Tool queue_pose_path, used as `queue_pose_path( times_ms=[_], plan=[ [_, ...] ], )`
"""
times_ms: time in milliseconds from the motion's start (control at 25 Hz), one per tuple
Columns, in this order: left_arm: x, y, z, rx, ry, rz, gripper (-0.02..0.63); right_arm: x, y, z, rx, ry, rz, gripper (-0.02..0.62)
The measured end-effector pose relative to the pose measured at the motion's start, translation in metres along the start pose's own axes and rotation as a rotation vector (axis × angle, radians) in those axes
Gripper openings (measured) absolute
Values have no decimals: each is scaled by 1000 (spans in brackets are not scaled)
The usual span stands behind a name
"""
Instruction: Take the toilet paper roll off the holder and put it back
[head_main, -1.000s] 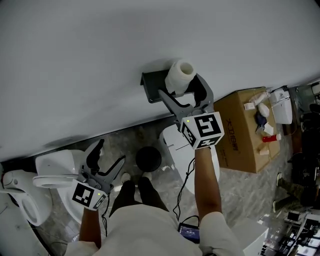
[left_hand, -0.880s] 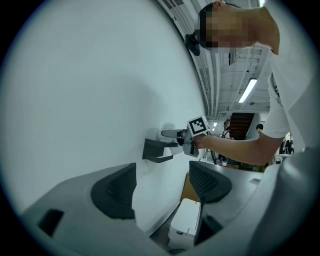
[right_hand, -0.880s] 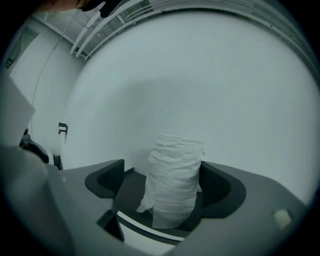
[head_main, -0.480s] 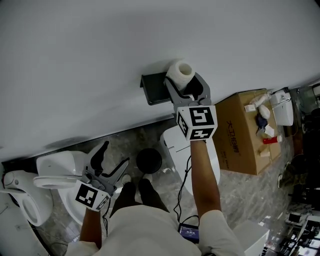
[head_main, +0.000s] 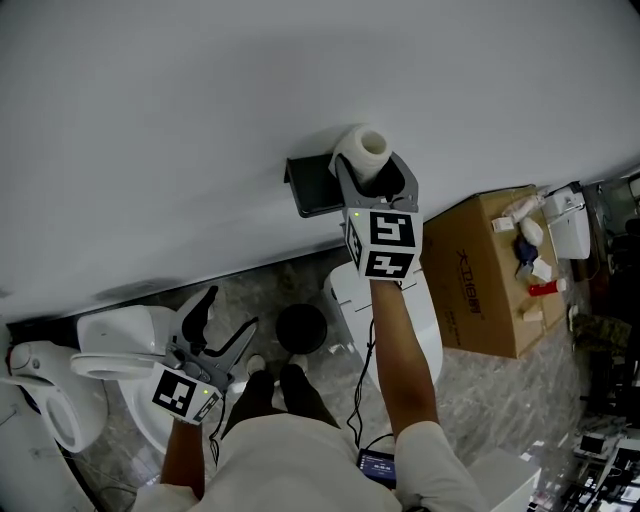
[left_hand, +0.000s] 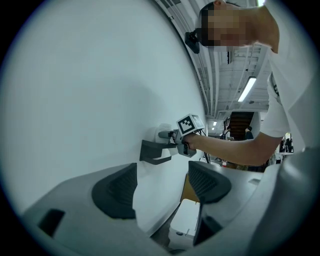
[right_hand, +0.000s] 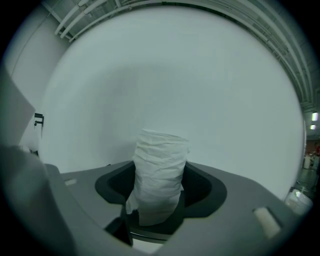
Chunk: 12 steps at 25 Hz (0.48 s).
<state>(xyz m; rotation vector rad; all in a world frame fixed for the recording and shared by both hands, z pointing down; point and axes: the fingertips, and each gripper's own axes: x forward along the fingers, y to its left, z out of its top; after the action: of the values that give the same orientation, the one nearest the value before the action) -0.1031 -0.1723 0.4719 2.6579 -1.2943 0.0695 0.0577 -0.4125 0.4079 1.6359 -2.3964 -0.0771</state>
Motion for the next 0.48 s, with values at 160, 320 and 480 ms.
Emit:
queue_pose_path(
  times_ms=[160,320,480],
  plan=[
    [3,2,1,1,-3,11,308,-5,3,1,-24,-12,22,285],
    [6,1,5,7,-7,6,308,-20,7,11,-21,-39,56,285],
    [12,-4,7,11,-9,-14,308,-45,8,24,-20,-79,87,285]
  ],
)
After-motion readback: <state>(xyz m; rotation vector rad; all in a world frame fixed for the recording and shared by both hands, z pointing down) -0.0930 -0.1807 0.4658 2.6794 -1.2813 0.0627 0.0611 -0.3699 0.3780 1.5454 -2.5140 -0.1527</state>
